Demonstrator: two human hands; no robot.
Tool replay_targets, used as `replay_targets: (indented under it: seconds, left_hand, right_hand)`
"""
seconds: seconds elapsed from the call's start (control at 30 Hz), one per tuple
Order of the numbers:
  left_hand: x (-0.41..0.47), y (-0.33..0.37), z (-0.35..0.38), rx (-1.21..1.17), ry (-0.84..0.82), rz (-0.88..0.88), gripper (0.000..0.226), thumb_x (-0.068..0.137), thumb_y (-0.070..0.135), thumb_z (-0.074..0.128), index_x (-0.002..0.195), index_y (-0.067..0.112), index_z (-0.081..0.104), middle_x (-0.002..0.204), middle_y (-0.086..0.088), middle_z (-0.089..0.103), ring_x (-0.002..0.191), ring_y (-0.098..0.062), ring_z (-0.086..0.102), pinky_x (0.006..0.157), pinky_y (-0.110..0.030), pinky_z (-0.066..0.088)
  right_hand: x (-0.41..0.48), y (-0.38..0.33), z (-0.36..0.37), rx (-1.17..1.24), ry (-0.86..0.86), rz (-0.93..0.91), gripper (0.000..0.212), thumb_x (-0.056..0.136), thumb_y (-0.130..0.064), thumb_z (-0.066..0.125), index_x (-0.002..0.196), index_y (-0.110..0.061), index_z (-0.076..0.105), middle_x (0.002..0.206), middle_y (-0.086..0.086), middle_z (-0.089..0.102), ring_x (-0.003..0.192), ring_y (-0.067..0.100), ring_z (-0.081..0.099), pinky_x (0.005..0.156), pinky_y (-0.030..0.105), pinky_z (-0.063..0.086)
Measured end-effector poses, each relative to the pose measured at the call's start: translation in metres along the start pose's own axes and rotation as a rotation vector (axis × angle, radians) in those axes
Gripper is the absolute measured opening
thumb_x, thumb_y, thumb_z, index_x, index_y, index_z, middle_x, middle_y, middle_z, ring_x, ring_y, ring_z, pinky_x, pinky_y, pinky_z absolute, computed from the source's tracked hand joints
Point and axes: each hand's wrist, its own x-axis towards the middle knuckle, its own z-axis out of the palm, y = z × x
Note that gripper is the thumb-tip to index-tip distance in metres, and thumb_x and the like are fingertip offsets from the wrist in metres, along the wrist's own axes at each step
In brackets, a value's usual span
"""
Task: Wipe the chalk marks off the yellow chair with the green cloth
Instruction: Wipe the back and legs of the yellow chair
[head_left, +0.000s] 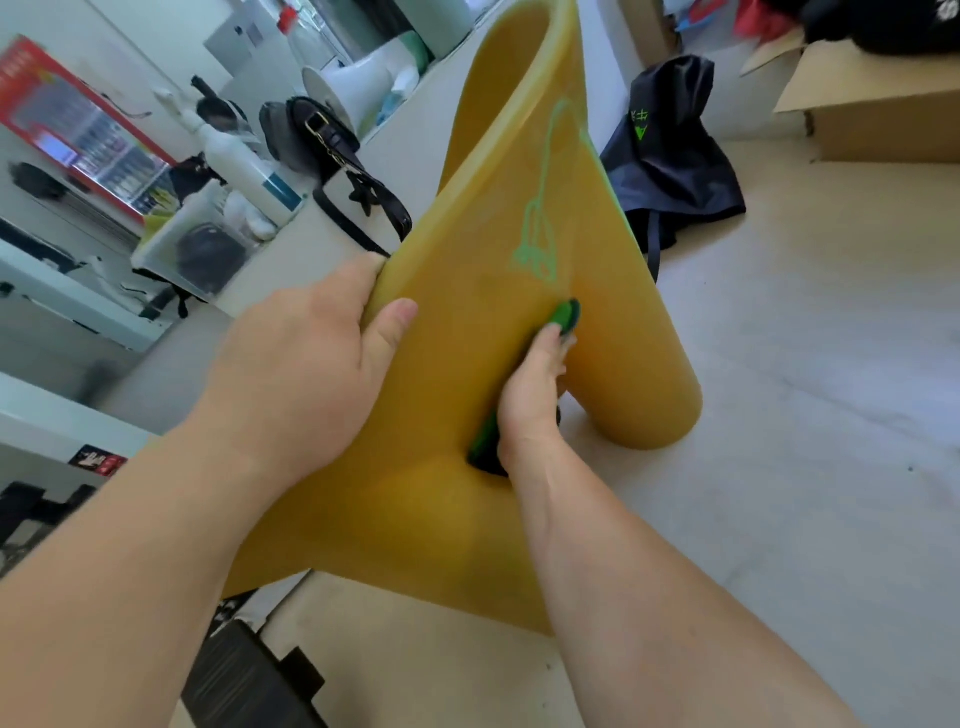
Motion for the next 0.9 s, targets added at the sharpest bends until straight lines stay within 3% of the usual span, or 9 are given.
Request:
replay_targets:
  seconds: [0.1, 0.17, 0.23, 0.3, 0.4, 0.53, 0.67, 0.8, 0.9]
  left_hand:
    - [-0.018, -0.013, -0.002, -0.014, 0.001, 0.034, 0.047, 0.099, 0.057, 0.029, 0.123, 0.024, 0.052, 0.076, 0.005, 0.058, 0.066, -0.013, 0.054, 0.059, -0.033, 0.042]
    - [-0.033, -0.028, -0.003, -0.026, -0.025, 0.028, 0.045, 0.097, 0.057, 0.030, 0.123, 0.027, 0.052, 0.074, 0.011, 0.056, 0.066, -0.006, 0.053, 0.059, -0.030, 0.042]
    - [-0.048, -0.043, -0.005, -0.043, -0.049, 0.016, 0.046, 0.097, 0.058, 0.031, 0.127, 0.030, 0.052, 0.074, 0.015, 0.057, 0.067, -0.003, 0.054, 0.058, -0.026, 0.040]
    - [-0.059, -0.053, -0.006, -0.035, -0.050, 0.003, 0.047, 0.096, 0.057, 0.031, 0.129, 0.031, 0.052, 0.073, 0.016, 0.055, 0.066, -0.002, 0.053, 0.057, -0.026, 0.038]
    - [-0.064, -0.058, -0.004, -0.037, -0.038, 0.000, 0.048, 0.096, 0.058, 0.030, 0.131, 0.032, 0.050, 0.075, 0.017, 0.056, 0.068, -0.001, 0.053, 0.058, -0.025, 0.038]
    - [-0.062, -0.059, -0.002, -0.109, -0.032, -0.020, 0.048, 0.095, 0.062, 0.029, 0.130, 0.036, 0.049, 0.082, 0.014, 0.062, 0.073, -0.004, 0.057, 0.063, -0.027, 0.044]
    - [-0.063, -0.057, -0.001, -0.109, -0.012, -0.010, 0.045, 0.097, 0.057, 0.031, 0.129, 0.033, 0.051, 0.081, 0.013, 0.061, 0.072, -0.003, 0.056, 0.062, -0.023, 0.040]
    - [-0.065, -0.056, 0.000, -0.094, -0.002, -0.003, 0.044, 0.099, 0.053, 0.031, 0.130, 0.031, 0.051, 0.080, 0.013, 0.059, 0.071, -0.001, 0.054, 0.060, -0.023, 0.037]
    - [-0.065, -0.054, -0.001, -0.130, 0.016, -0.027, 0.043, 0.100, 0.052, 0.029, 0.129, 0.032, 0.055, 0.079, 0.013, 0.059, 0.072, -0.003, 0.054, 0.061, -0.026, 0.038]
  right_hand:
    - [-0.022, 0.024, 0.005, 0.008, 0.031, 0.081, 0.075, 0.102, -0.064, 0.016, 0.162, -0.024, -0.005, 0.170, -0.006, -0.013, 0.157, 0.019, -0.008, 0.126, 0.052, 0.003]
    - [-0.062, 0.026, 0.024, -0.103, 0.017, -0.187, 0.072, 0.103, -0.050, 0.017, 0.162, -0.012, 0.000, 0.169, 0.008, -0.015, 0.156, 0.026, -0.013, 0.125, 0.049, -0.005]
    - [-0.101, 0.016, 0.047, -0.192, -0.036, -0.465, 0.072, 0.097, -0.059, 0.013, 0.160, -0.032, -0.009, 0.168, -0.005, -0.023, 0.153, 0.016, -0.025, 0.121, 0.041, -0.020]
    - [-0.114, -0.001, 0.058, -0.200, -0.068, -0.582, 0.069, 0.092, -0.076, 0.002, 0.154, -0.049, -0.014, 0.166, -0.016, -0.025, 0.149, 0.008, -0.032, 0.117, 0.039, -0.023]
    - [-0.084, -0.006, 0.048, -0.189, 0.020, -0.721, 0.067, 0.096, -0.072, 0.000, 0.157, -0.047, -0.002, 0.169, -0.014, -0.014, 0.152, 0.010, -0.025, 0.121, 0.043, -0.019]
    - [-0.060, 0.040, 0.032, 0.004, 0.042, -0.380, 0.042, 0.106, -0.056, 0.013, 0.142, -0.069, -0.004, 0.167, -0.022, -0.013, 0.153, 0.004, -0.016, 0.127, 0.045, -0.008]
    - [-0.073, 0.059, 0.025, 0.151, -0.011, 0.079, 0.056, 0.107, -0.056, 0.015, 0.157, -0.046, -0.007, 0.165, -0.023, -0.015, 0.154, 0.004, -0.012, 0.127, 0.049, -0.003]
    - [-0.094, -0.004, 0.044, -0.002, -0.009, -0.282, 0.046, 0.107, -0.053, 0.011, 0.150, -0.059, -0.003, 0.166, -0.022, -0.016, 0.154, 0.012, -0.020, 0.119, 0.048, -0.016]
    - [-0.103, -0.032, 0.054, -0.041, -0.042, -0.547, 0.044, 0.102, -0.052, 0.008, 0.145, -0.063, 0.002, 0.167, -0.025, -0.011, 0.153, 0.006, -0.021, 0.113, 0.027, -0.021]
